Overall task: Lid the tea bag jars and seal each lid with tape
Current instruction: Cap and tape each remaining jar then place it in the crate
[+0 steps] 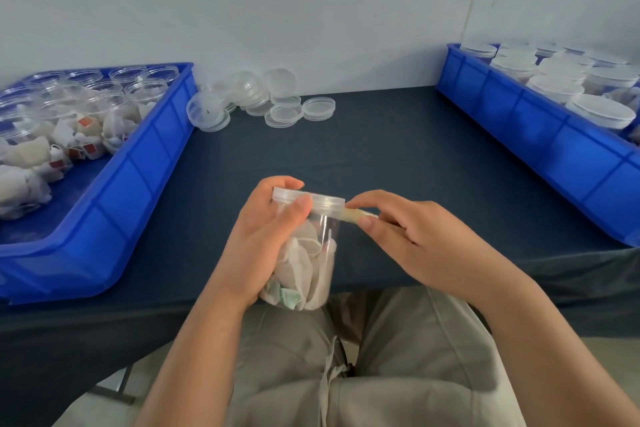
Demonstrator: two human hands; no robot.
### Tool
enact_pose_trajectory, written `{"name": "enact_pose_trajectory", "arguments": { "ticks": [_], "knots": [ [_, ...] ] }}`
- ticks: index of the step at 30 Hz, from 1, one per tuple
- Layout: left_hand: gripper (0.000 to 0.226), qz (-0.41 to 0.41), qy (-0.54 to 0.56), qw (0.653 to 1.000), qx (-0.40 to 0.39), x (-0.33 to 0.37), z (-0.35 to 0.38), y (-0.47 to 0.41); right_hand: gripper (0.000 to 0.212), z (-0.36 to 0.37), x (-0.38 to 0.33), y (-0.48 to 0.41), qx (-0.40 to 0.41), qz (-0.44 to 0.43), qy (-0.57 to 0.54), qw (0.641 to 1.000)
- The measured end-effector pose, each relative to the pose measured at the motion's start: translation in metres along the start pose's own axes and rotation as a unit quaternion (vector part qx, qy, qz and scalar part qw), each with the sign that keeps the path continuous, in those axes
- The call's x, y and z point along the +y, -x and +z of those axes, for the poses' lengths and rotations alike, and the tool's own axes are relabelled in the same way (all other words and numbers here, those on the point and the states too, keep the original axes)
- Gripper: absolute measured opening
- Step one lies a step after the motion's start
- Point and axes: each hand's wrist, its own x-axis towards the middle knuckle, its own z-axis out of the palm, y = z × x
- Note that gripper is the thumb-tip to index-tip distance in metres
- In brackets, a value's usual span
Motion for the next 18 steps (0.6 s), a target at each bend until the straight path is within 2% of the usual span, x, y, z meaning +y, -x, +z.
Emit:
{"name": "enact_pose_trajectory", "arguments": {
  "ticks": [2, 5, 8, 12, 18],
  "knots": [
    [0.056, -0.033, 0.064, 0.997, -0.036, 0.0, -0.001, 0.001, 0.031, -0.003, 0.002, 0.0, 0.006, 0.01, 0.024, 1.0],
    [0.067, -0.054, 0.085, 0.994, -0.043, -0.001, -0.001, 0.001, 0.03, -0.009, 0.006, 0.0, 0.006, 0.022, 0.019, 1.0],
    [0.067, -0.061, 0.112, 0.99, -0.06, -0.004, -0.004, -0.001, 0.032, -0.011, 0.008, 0.001, -0.007, 0.034, -0.006, 0.999],
    [0.071, -0.06, 0.153, 0.978, -0.125, -0.008, -0.008, -0.002, 0.036, -0.005, 0.004, -0.001, -0.025, 0.032, -0.048, 0.998],
    [0.074, -0.057, 0.137, 0.983, -0.107, -0.01, 0.0, -0.001, 0.044, 0.0, -0.002, -0.001, -0.006, 0.021, -0.087, 0.996]
  ]
}}
